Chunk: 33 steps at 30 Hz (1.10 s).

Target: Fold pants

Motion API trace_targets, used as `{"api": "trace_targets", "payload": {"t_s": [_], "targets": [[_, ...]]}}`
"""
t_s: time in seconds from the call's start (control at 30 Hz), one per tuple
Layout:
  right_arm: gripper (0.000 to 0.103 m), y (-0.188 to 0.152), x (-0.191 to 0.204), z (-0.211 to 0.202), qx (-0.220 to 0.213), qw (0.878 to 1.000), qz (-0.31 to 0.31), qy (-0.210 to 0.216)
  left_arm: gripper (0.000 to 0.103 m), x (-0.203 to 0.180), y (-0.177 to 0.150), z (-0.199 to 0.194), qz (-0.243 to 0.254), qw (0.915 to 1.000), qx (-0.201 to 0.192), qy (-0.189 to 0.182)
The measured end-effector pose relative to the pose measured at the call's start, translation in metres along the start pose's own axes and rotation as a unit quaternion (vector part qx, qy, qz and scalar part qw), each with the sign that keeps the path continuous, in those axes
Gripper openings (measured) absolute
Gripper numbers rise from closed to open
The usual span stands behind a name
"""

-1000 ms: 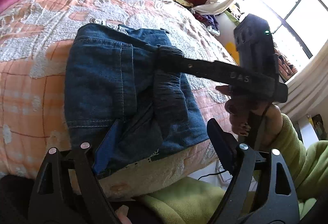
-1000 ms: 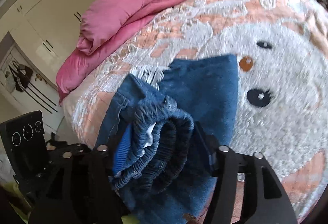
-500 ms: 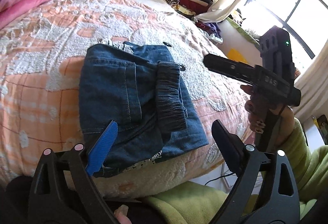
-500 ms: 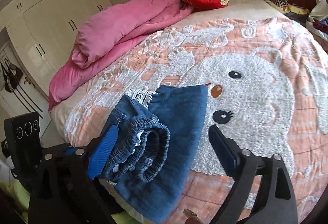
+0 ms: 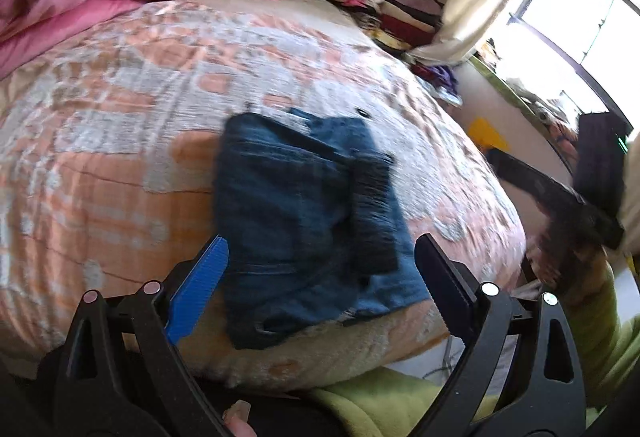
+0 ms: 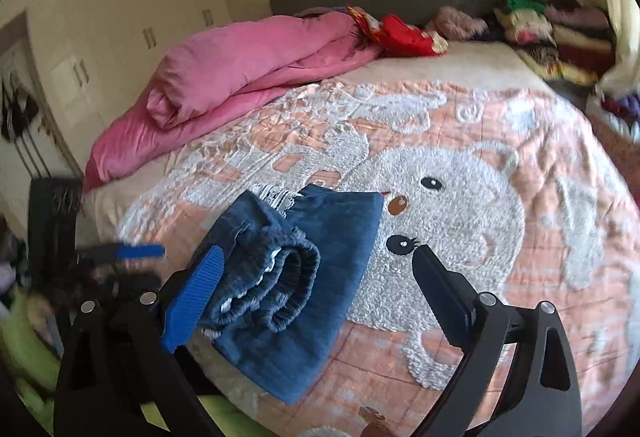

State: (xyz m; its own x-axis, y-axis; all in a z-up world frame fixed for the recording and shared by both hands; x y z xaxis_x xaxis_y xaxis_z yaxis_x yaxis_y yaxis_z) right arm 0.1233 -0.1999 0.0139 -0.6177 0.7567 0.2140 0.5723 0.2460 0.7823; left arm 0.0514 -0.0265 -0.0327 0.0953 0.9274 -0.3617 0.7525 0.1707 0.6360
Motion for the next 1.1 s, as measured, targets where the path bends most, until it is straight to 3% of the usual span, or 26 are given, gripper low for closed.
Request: {"api": "trace_targets", "payload": {"t_s": [0.1, 0.17, 0.23, 0.33, 0.5, 0.63, 0.8, 0.83, 0.93, 1.0, 1.1], "targets": [[0.095, -0.009, 0.022, -0.005, 0.004, 0.998, -0.055, -0.004, 0.087, 0.018, 0.006, -0.002, -0.017, 0.9996, -0.006, 0.024], [0.095, -0.017, 0.039, -0.005, 0.011, 0.995, -0.096, 0.0, 0.076, 0.025, 0.01, -0.002, -0.015, 0.9991, -0.005, 0.04], [0.094, -0.029, 0.061, -0.002, 0.023, 0.989, -0.147, 0.012, 0.056, 0.026, 0.014, 0.003, -0.011, 0.9991, 0.003, 0.041], [0.062, -0.049, 0.09, 0.012, 0.058, 0.974, -0.214, 0.035, 0.043, 0.024, 0.019, 0.016, 0.0, 0.9989, 0.02, 0.041], [0.048, -0.071, 0.131, 0.041, 0.085, 0.953, -0.28, 0.08, 0.043, 0.022, 0.027, 0.046, 0.009, 0.9975, 0.055, 0.043], [0.047, -0.071, 0.146, 0.062, 0.087, 0.943, -0.305, 0.095, 0.043, 0.029, 0.03, 0.068, 0.0, 0.9957, 0.079, 0.049], [0.047, -0.073, 0.146, 0.101, 0.101, 0.935, -0.331, 0.076, 0.043, 0.031, 0.028, 0.076, 0.004, 0.9951, 0.083, 0.054], [0.044, -0.073, 0.145, 0.105, 0.102, 0.935, -0.33, 0.077, 0.044, 0.031, 0.028, 0.076, 0.004, 0.9951, 0.082, 0.054], [0.013, -0.078, 0.145, 0.106, 0.127, 0.932, -0.318, 0.118, 0.046, 0.031, 0.028, 0.078, 0.002, 0.9954, 0.082, 0.051], [0.012, -0.086, 0.144, 0.099, 0.135, 0.927, -0.325, 0.129, 0.047, 0.031, 0.028, 0.079, 0.001, 0.9956, 0.079, 0.049], [0.012, -0.101, 0.133, 0.104, 0.153, 0.928, -0.322, 0.112, 0.05, 0.03, 0.028, 0.078, 0.0, 0.9963, 0.072, 0.046]]}}
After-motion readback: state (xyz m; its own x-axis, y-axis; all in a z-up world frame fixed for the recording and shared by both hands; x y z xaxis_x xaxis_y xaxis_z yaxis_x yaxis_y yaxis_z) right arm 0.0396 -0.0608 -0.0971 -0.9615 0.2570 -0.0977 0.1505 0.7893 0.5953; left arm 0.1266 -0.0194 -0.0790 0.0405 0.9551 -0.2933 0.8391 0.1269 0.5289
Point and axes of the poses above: each gripper's, at about its wrist camera, not at the fingertips, and z roughly the way its jaws point, x to its left, y to its top, the point moved 6 cm from there along z, roughly the way its jaws point, and after that the axes turned 2 degrees about y, right-handed, at the moved point
